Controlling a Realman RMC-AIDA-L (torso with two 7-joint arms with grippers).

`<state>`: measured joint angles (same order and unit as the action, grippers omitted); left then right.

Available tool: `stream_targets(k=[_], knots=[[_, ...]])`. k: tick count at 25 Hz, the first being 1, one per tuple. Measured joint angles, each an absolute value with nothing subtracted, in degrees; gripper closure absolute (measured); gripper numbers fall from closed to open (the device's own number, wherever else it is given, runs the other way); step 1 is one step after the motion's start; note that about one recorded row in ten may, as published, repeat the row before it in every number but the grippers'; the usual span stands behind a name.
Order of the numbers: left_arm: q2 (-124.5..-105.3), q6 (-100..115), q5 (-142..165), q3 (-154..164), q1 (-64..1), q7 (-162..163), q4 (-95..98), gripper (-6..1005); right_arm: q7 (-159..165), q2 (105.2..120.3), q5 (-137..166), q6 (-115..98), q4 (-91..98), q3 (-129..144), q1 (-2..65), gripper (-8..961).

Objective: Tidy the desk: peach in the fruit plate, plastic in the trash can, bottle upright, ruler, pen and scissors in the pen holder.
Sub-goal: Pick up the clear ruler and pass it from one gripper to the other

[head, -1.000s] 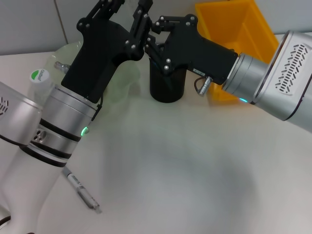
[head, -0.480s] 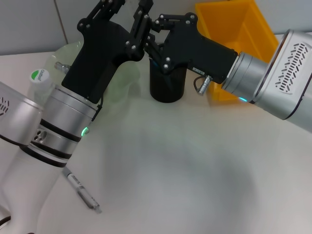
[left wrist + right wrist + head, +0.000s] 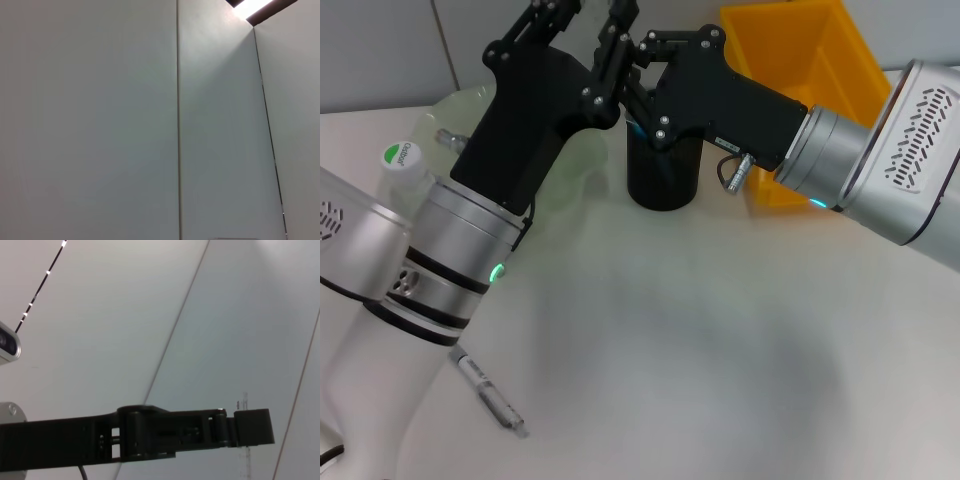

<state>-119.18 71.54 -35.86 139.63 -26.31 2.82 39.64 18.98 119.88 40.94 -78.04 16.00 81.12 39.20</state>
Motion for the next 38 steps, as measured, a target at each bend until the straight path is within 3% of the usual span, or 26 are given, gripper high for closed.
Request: stream_targets(k=[22,36,38], knots=[[-119.18,71.6,-36.0,139.9,-26.1,2.8,39.6,593,17.7,119.88,32.1,-77.2,16.0,88.5,38.7,947],[-119.18,72.1,-35.1,140.0,-25.9,3.4,39.9,550,17.7,119.88,32.0,-77.2,16.1,88.5,38.1,946],[-119.18,72.6,-34.2,140.0,-25.7,3.4,39.9,379,17.8,119.88,32.0,-77.2,16.1,88.5,38.0,946]])
